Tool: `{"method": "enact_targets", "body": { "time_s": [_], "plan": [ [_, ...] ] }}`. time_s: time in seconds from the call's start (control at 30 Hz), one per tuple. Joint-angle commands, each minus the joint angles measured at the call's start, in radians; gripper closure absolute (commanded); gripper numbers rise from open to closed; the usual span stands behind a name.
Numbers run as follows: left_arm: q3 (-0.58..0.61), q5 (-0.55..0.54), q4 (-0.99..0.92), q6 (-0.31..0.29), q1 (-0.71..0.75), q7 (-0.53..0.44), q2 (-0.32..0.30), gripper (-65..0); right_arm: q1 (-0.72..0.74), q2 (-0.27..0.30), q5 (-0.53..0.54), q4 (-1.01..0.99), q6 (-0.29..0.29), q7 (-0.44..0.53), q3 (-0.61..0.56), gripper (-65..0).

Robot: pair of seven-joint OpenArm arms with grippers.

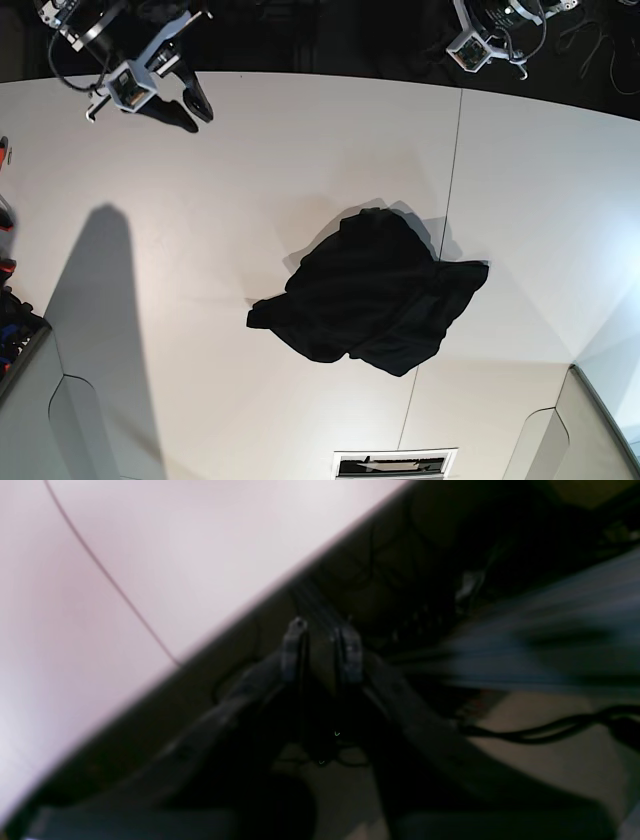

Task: Layout the t-shirt on the table in an organized manner, then fold the t-shirt properly
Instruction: 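Lower both grippers onto the black t-shirt and pinch its fabric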

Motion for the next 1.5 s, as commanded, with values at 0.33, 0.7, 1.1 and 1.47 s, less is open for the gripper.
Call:
{"method": "enact_targets", "body": {
  "time_s": [0.33, 0.7, 1.1, 1.47],
  "plan": [
    [-0.005, -0.075, -0.048, 0.021, -0.271, -0.019, -0.087, -34.6, 0.357, -0.225, -0.054, -0.19, -0.016, -0.006, -0.229, -24.5],
    [-0.004, -0.16, -0.353, 0.03, -0.596, -0.019, -0.086, -34.6, 0.631, -0.51, -0.153, -0.474, -0.029, -0.005, -0.261, -36.2],
    [-0.004, -0.226, -0.578, 0.03, -0.808, -0.027, -0.085, -34.6, 0.842, -0.541, -0.182, -0.79, -0.142, 0.059, -0.279, -36.2],
    [-0.004, -0.231, -0.596, 0.03, -0.824, -0.027, -0.065, -34.6, 0.872, -0.541, -0.22, -0.862, -0.112, 0.132, -0.321, -28.4]
  ]
}}
